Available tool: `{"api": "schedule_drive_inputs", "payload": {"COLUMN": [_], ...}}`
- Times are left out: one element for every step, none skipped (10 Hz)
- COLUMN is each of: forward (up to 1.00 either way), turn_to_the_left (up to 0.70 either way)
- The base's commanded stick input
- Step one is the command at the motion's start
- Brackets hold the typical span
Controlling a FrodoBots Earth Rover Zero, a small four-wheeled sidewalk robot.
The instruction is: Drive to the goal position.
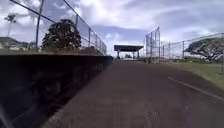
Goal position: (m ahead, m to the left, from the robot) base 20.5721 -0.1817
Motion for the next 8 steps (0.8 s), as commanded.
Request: {"api": "schedule_drive_inputs", "payload": {"forward": [0.70,0.70,0.70,0.70,0.70,0.70,0.70,0.70], "turn_to_the_left": [-0.03,-0.19,-0.31,-0.32,-0.32,-0.03,0.00,0.00]}}
